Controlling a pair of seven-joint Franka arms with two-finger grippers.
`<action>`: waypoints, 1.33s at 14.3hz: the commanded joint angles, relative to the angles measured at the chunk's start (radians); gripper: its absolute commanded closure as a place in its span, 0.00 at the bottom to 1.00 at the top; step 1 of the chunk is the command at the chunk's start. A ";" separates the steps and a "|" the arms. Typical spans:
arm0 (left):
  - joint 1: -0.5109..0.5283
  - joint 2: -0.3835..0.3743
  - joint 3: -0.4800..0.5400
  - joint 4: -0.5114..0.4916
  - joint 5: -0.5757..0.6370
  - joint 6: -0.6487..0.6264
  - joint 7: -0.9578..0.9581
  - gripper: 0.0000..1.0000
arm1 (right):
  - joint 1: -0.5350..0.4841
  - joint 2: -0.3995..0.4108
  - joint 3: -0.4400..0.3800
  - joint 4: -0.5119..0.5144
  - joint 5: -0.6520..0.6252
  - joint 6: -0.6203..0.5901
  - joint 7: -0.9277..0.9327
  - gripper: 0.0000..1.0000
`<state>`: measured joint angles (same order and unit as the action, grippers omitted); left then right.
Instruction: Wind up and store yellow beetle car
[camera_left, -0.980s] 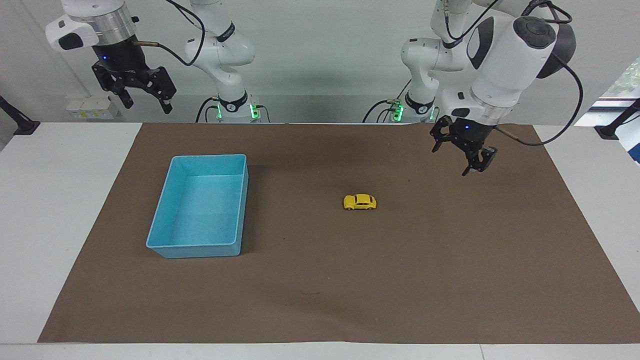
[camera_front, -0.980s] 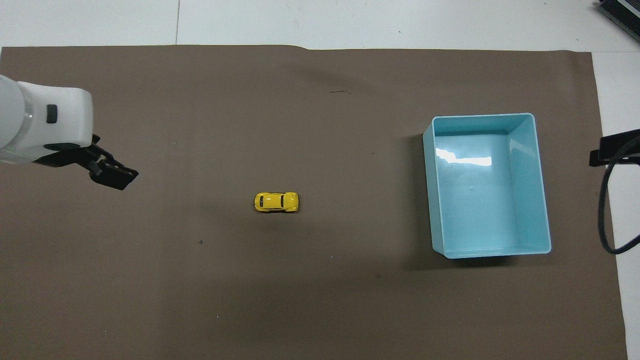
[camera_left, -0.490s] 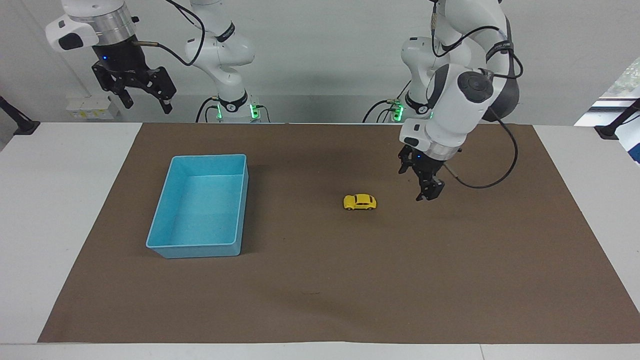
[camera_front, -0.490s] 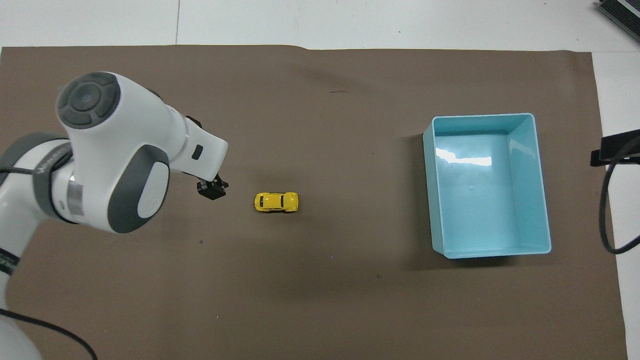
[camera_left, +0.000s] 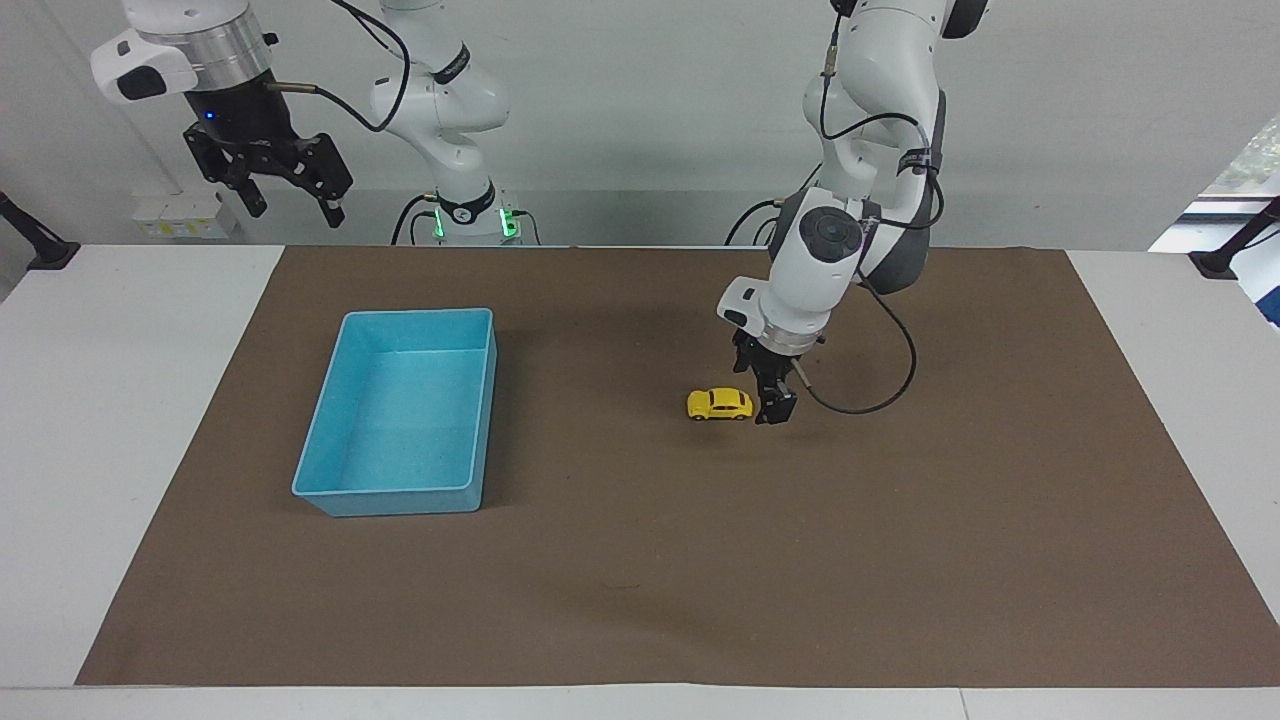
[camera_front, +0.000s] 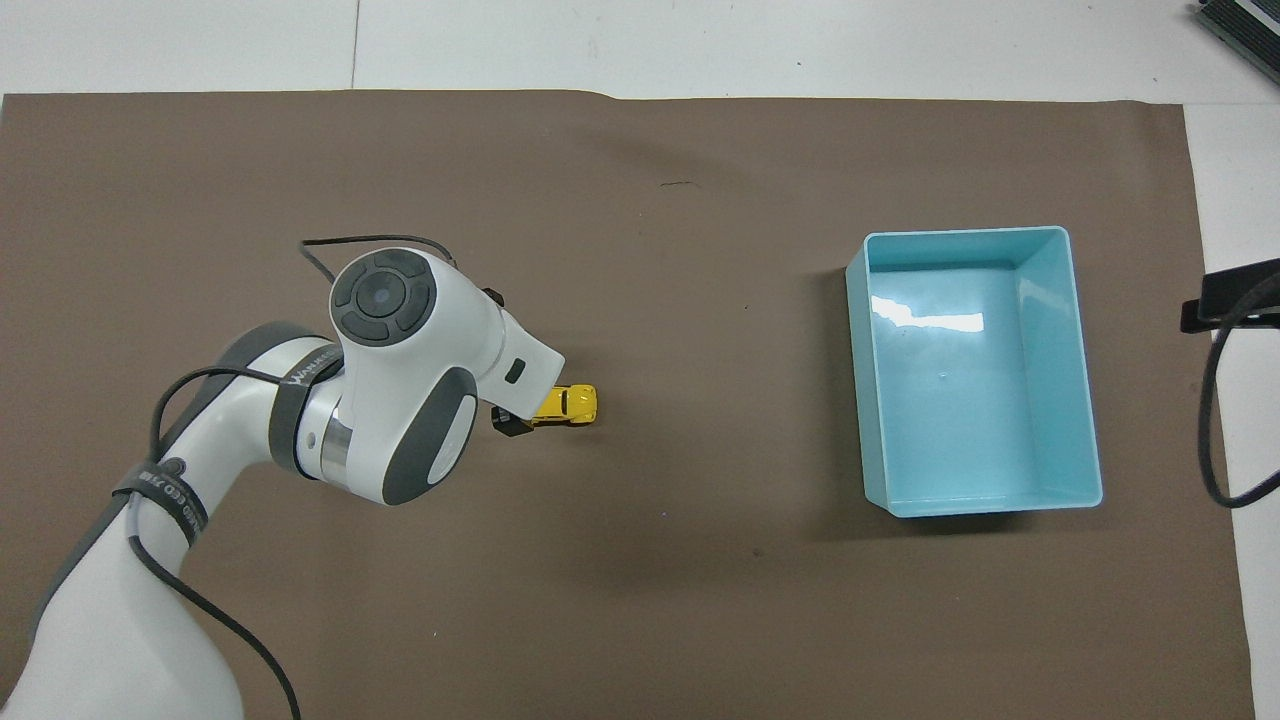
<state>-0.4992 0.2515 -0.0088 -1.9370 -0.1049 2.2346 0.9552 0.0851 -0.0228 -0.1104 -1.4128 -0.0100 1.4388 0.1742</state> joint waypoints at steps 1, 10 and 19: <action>-0.042 -0.026 0.023 -0.065 0.025 0.054 0.020 0.00 | -0.010 -0.012 0.005 -0.020 0.018 0.012 0.025 0.00; -0.094 -0.003 0.026 -0.114 0.027 0.108 0.011 0.00 | -0.010 -0.014 0.006 -0.020 0.016 0.014 0.025 0.00; -0.144 0.003 0.027 -0.135 0.131 0.143 -0.168 0.57 | -0.010 -0.014 0.006 -0.020 0.016 0.012 0.025 0.00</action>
<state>-0.6135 0.2649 -0.0055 -2.0496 -0.0069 2.3607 0.8510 0.0851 -0.0228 -0.1104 -1.4131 -0.0100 1.4388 0.1742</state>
